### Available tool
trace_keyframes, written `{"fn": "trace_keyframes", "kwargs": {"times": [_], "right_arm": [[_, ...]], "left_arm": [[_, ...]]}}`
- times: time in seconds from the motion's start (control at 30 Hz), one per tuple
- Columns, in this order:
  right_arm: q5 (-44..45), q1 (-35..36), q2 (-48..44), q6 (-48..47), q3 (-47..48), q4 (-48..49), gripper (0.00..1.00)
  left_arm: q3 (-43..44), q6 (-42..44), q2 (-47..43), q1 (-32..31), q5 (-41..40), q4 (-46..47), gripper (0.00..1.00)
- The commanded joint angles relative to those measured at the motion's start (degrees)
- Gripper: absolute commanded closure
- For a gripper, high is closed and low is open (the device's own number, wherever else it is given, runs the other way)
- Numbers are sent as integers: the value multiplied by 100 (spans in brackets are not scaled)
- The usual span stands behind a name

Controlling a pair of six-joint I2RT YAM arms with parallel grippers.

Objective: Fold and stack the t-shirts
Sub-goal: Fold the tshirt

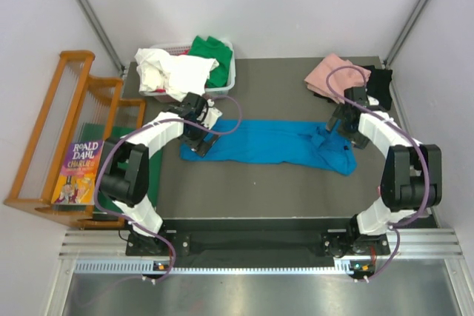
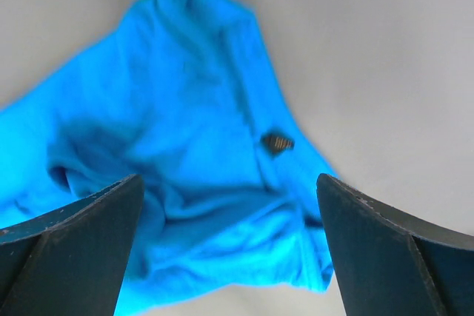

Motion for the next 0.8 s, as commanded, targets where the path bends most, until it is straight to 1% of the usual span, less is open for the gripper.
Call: {"fn": "trace_keyframes", "kwargs": {"times": [0.0, 0.13, 0.2, 0.27, 0.4, 0.43, 0.47, 0.5, 0.57, 0.77], "right_arm": [[316, -224, 356, -137, 588, -3, 0], [-87, -172, 322, -172, 835, -153, 0], [-246, -14, -20, -199, 852, -188, 0], [-509, 285, -414, -208, 844, -328, 0], [-1115, 883, -908, -138, 625, -382, 0], [-1326, 1032, -961, -16, 511, -338, 0], [-1623, 1085, -1049, 29, 362, -59, 0], [-1766, 1129, -1041, 56, 99, 57, 0], [-1969, 1226, -849, 135, -26, 189, 0], [-2470, 1314, -41, 109, 0, 602, 0]], "left_arm": [[-38, 163, -281, -22, -37, 143, 1], [-100, 207, -334, -22, -116, 161, 1], [-118, 198, -343, -22, -90, 161, 1], [-144, 190, -343, -22, -81, 178, 1], [-100, 146, -273, -22, -116, 249, 1], [-57, 146, -229, -22, -116, 249, 1], [-30, 128, -220, -22, -116, 275, 1], [-12, 119, -194, -22, -99, 266, 1], [67, 93, -106, -31, -99, 275, 1], [111, 75, 70, -31, -178, 328, 1]]}}
